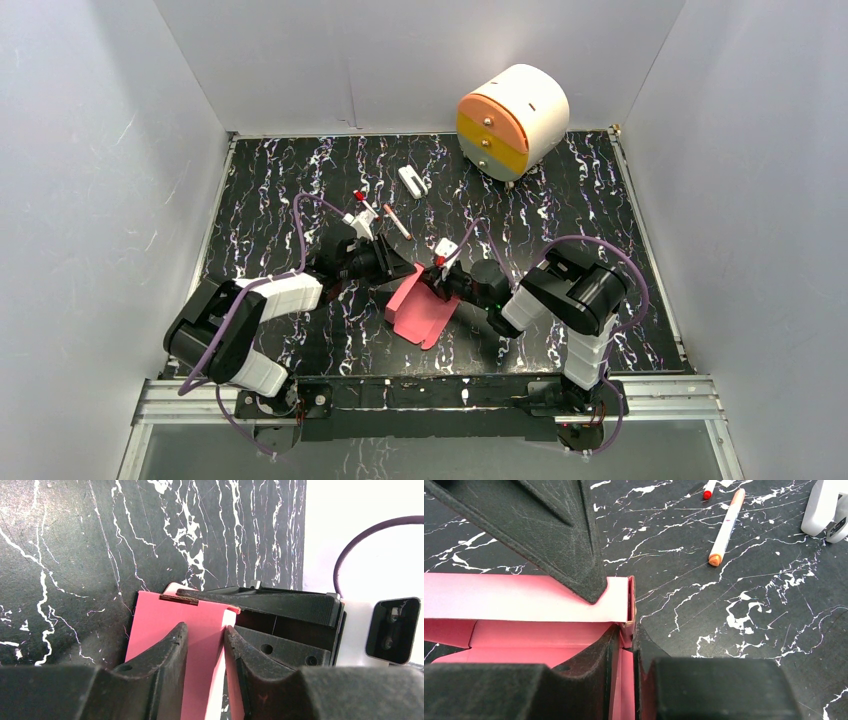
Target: Fold the paper box
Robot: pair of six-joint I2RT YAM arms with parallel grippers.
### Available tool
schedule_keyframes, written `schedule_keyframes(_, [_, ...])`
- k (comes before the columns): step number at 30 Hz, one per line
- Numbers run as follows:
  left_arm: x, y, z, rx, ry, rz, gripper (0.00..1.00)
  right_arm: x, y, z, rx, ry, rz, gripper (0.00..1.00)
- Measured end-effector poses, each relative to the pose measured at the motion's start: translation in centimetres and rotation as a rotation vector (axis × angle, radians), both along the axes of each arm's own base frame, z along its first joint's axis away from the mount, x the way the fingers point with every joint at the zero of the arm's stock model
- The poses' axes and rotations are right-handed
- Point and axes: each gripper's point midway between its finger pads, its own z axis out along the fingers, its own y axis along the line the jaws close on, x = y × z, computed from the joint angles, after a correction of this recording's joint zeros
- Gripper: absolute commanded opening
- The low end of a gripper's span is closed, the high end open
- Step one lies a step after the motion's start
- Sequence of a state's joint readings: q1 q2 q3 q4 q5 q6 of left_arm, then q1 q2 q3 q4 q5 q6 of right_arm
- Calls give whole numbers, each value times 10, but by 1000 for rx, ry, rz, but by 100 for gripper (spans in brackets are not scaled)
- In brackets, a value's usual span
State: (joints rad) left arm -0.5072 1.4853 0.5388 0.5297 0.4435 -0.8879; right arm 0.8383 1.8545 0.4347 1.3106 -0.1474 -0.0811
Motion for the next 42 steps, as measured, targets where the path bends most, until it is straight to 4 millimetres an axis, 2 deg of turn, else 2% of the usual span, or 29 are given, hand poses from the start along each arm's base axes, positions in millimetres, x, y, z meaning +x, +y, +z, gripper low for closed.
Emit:
schedule_keyframes(13, [5, 4, 1, 16, 11, 12, 27, 2, 3, 16, 52, -47, -1, 29])
schedule_keyframes(21, [5, 4, 0, 14, 15, 4, 27, 2, 8, 16, 61, -47, 17, 32])
schedule_keyframes(30, [5, 4, 0, 5, 19, -2, 27, 7, 11, 10, 62, -44, 10, 20])
schedule_keyframes(37, [6, 4, 0, 5, 20, 2, 25, 12, 9, 9, 56, -55, -46, 6])
schedule_keyframes(42, [4, 5, 0, -13, 24, 11, 24, 14, 9, 9, 50, -65, -96, 5])
